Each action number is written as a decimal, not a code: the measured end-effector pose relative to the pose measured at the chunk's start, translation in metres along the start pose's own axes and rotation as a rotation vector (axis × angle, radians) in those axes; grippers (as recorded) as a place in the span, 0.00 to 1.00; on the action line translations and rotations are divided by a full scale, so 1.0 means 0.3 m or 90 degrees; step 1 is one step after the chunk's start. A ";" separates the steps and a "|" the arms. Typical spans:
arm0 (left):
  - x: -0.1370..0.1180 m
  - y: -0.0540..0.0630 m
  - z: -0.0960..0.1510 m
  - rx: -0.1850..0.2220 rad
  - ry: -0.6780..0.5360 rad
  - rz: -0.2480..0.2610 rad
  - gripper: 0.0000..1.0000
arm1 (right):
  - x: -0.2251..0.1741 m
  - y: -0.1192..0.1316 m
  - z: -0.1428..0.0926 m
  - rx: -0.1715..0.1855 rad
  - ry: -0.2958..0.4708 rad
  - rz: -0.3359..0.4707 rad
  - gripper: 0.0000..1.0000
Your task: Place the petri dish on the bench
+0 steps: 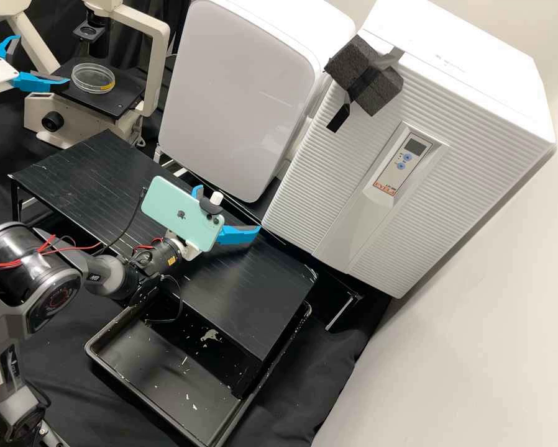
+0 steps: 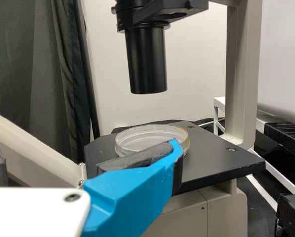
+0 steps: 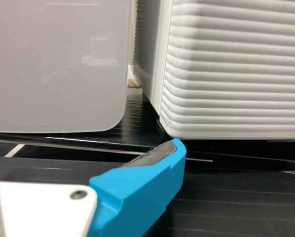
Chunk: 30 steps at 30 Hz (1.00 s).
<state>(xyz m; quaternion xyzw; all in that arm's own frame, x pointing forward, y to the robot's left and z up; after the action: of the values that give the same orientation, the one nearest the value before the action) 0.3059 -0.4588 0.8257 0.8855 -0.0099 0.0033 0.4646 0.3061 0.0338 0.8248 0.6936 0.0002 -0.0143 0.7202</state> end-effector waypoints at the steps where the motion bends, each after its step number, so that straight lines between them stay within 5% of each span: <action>1: 0.000 0.000 0.000 0.000 0.000 0.000 1.00 | 0.000 0.000 0.000 0.000 0.000 0.000 1.00; 14: 0.000 -0.001 0.004 0.000 -0.007 -0.001 1.00 | 0.000 0.000 0.000 0.000 0.000 0.000 1.00; 30: 0.123 -0.001 0.032 -0.056 -0.057 0.008 1.00 | 0.000 0.000 0.000 0.000 0.000 0.000 1.00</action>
<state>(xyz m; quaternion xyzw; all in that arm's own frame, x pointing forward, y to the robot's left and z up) 0.3426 -0.4672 0.8207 0.8633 -0.0363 -0.0341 0.5022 0.3061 0.0338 0.8248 0.6936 0.0002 -0.0143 0.7202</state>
